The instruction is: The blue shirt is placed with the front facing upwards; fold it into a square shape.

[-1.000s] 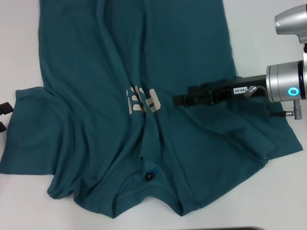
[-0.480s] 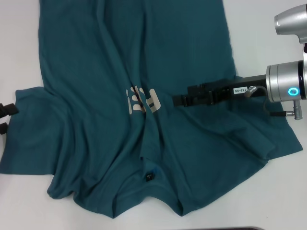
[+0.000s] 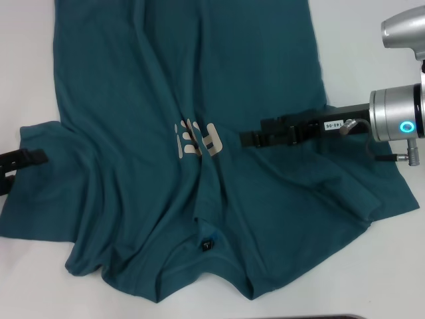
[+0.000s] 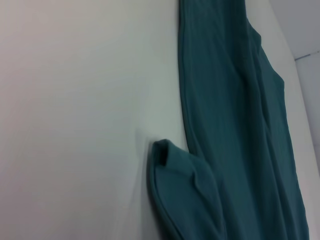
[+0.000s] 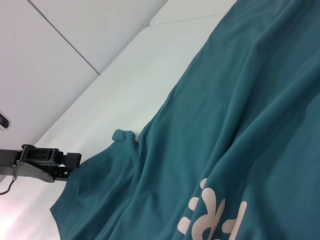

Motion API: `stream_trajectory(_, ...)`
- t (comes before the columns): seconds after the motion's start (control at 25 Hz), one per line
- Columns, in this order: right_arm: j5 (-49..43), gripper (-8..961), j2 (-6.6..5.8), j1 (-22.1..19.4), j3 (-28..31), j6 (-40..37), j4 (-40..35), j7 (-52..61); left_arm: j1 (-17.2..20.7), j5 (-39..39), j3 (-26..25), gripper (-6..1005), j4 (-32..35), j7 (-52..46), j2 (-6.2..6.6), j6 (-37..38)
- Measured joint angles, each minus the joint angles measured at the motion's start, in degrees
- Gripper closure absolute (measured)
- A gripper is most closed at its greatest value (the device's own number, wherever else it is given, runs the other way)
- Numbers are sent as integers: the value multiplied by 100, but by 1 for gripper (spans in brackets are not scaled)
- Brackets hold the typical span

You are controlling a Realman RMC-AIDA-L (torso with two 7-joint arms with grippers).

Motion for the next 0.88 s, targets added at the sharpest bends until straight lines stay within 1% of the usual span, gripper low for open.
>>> stream_trajectory(0.12,0,62,-7,-25,0,0,0,8,-1,-1,-36,287,-44,-32,-15,-26)
stream_trajectory(0.56,0,64,-10,-47,61,-3,-9,2,40,-49,-158,519,-58,-5,-18,88)
stream_trajectory(0.64,0,65,-10,-47,61,-1,-9,6,38,-52,-194,736,-58,8,-14,137)
stream_trajectory(0.88,0,66,-10,-47,61,-4,-8,11,27,-47,-216,963,-58,10,30,207)
